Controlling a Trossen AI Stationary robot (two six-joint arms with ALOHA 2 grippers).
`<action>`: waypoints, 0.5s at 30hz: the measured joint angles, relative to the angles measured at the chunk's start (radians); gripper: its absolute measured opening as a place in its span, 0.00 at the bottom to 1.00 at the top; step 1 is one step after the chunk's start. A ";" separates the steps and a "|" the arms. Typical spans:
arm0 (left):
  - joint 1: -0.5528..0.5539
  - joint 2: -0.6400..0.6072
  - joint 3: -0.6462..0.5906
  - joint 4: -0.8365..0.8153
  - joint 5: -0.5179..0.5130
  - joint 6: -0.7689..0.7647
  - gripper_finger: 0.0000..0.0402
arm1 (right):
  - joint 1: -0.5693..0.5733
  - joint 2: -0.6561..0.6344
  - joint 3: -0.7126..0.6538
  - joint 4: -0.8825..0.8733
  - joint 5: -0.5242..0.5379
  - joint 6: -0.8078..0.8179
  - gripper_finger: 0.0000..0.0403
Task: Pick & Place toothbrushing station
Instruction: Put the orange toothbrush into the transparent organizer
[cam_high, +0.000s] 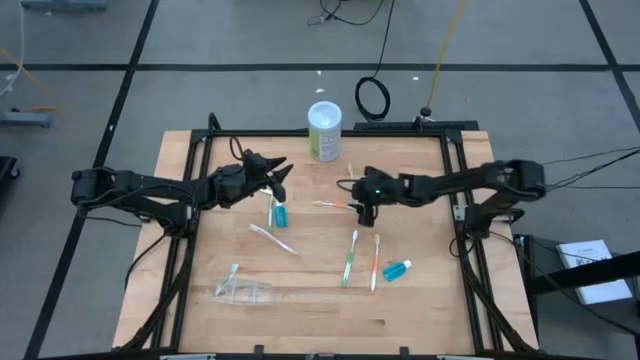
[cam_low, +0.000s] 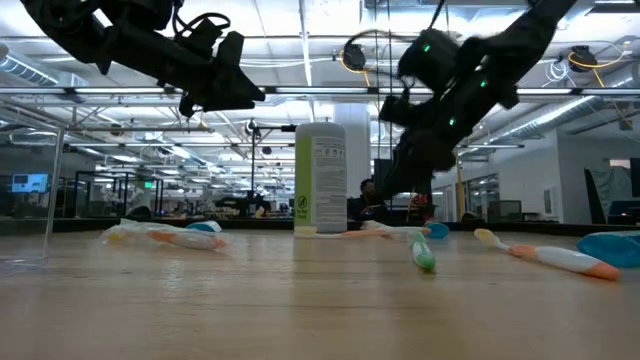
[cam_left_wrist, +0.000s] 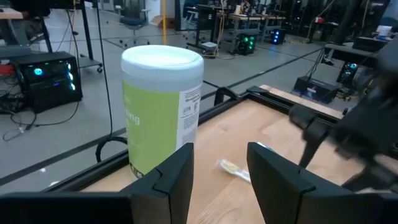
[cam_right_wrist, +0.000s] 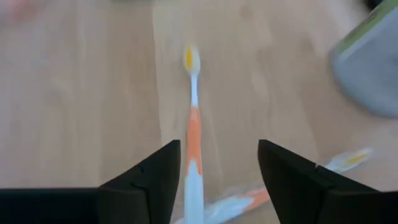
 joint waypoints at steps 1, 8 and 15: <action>0.000 0.000 0.000 0.000 0.000 0.000 0.39 | -0.005 0.026 0.008 -0.005 0.000 -0.005 0.52; 0.000 0.000 0.000 0.000 0.000 0.006 0.39 | -0.027 0.122 0.013 -0.019 -0.066 0.011 0.47; 0.000 0.000 0.000 -0.002 0.001 0.010 0.39 | -0.023 0.150 0.015 -0.023 -0.087 0.035 0.31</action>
